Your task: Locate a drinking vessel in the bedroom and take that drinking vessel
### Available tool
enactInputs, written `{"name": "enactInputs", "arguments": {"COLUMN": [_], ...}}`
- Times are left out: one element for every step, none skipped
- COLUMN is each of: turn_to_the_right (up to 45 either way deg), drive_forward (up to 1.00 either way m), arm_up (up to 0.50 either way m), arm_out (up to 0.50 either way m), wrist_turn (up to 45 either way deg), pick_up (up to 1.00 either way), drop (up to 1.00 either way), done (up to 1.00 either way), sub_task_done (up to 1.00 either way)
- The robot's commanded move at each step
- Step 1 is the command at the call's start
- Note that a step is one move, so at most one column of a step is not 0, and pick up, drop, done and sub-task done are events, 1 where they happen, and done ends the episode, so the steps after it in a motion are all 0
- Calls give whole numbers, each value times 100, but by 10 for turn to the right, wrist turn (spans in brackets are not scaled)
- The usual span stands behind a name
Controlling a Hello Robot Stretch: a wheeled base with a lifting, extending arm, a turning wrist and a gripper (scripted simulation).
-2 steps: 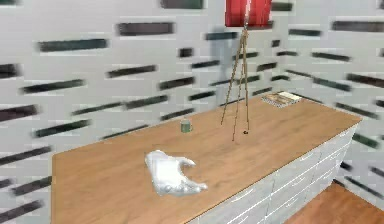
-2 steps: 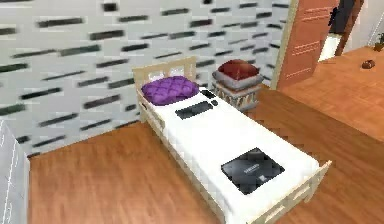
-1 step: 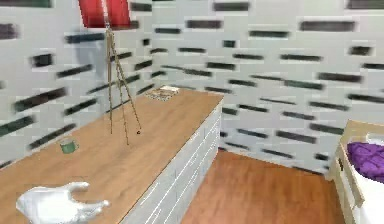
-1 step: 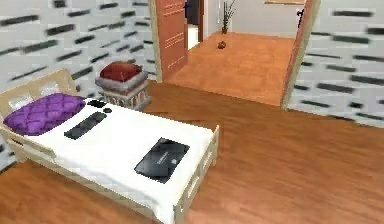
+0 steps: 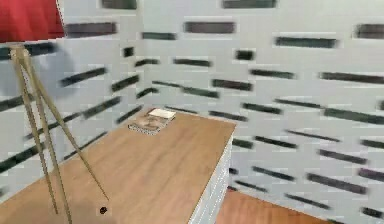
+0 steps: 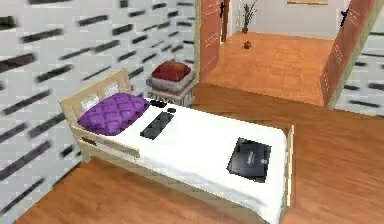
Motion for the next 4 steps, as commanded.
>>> {"name": "enactInputs", "arguments": {"turn_to_the_right": [-450, -450, -450, -120], "drive_forward": [0, 0, 0, 0], "arm_up": [0, 0, 0, 0], "arm_out": [0, 0, 0, 0], "wrist_turn": [0, 0, 0, 0], "pick_up": [0, 0, 0, 0], "drop": [0, 0, 0, 0], "done": [0, 0, 0, 0], "sub_task_done": [0, 0, 0, 0]}}
